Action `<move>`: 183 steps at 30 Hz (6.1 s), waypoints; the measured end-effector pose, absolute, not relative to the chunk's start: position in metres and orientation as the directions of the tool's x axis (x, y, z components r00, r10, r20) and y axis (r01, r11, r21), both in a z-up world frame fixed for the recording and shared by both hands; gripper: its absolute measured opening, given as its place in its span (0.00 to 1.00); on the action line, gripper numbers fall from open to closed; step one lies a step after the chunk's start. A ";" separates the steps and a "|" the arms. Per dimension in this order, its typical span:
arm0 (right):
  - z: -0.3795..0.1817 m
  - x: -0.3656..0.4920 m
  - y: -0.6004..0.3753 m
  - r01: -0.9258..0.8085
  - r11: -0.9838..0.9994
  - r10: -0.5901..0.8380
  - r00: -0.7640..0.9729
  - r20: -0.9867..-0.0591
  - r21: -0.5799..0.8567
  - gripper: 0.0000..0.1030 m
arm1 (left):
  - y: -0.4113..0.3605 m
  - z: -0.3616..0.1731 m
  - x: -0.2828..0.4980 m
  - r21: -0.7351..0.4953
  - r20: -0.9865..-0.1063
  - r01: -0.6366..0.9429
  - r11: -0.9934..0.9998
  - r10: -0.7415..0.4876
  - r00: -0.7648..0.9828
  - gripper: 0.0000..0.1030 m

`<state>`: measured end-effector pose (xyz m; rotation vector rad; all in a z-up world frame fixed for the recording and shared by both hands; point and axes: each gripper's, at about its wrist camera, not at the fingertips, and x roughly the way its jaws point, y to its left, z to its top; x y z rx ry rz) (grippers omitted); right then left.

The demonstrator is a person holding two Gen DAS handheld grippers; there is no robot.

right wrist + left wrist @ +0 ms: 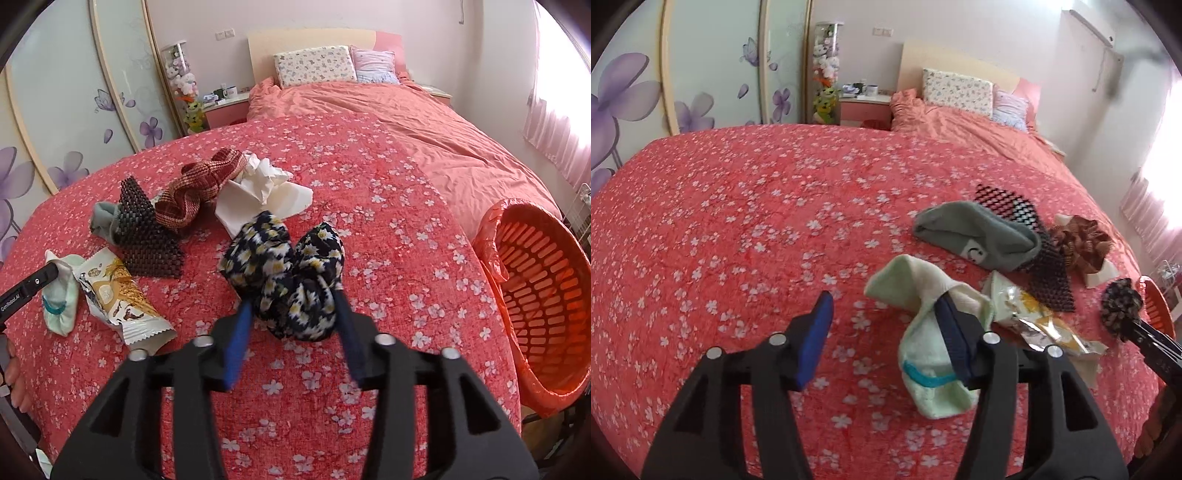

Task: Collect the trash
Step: 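Close the left gripper on the mint sock while the right holds the scrunchie, then lift the mint sock with the left gripper while the right lifts the floral scrunchie, then carry the sock and scrunchie over the orange basket and open both grippers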

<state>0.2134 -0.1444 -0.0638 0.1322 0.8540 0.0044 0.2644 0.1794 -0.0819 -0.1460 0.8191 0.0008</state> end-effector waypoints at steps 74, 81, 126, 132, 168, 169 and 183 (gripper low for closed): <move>-0.079 0.253 -0.134 0.085 0.996 -0.032 0.623 -0.782 0.027 0.57 | 0.143 -0.110 0.292 0.028 -0.789 0.014 1.000 0.013 0.614 0.54; -0.079 0.249 -0.135 0.095 0.995 -0.036 0.622 -0.782 0.029 0.57 | 0.141 -0.111 0.291 0.047 -0.789 0.003 0.999 0.036 0.613 0.56; -0.065 0.235 -0.148 0.063 0.992 0.043 0.656 -0.754 0.112 0.17 | 0.156 -0.097 0.272 -0.058 -0.759 0.035 0.998 -0.067 0.647 0.17; -0.040 0.216 -0.159 0.078 0.989 0.038 0.701 -0.713 0.129 0.17 | 0.148 -0.068 0.253 -0.069 -0.725 0.059 0.996 -0.090 0.683 0.16; -0.016 0.136 -0.390 0.422 0.870 -0.161 0.731 -0.663 0.254 0.20 | -0.220 -0.012 0.215 -0.244 -0.639 0.621 0.745 -0.605 0.474 0.18; -0.018 0.138 -0.395 0.426 0.868 -0.160 0.729 -0.666 0.257 0.23 | -0.233 -0.017 0.217 -0.242 -0.648 0.628 0.740 -0.605 0.463 0.18; -0.045 0.139 -0.422 0.469 0.849 -0.183 0.693 -0.698 0.242 0.66 | -0.271 -0.066 0.257 -0.211 -0.726 0.578 0.788 -0.522 0.447 0.61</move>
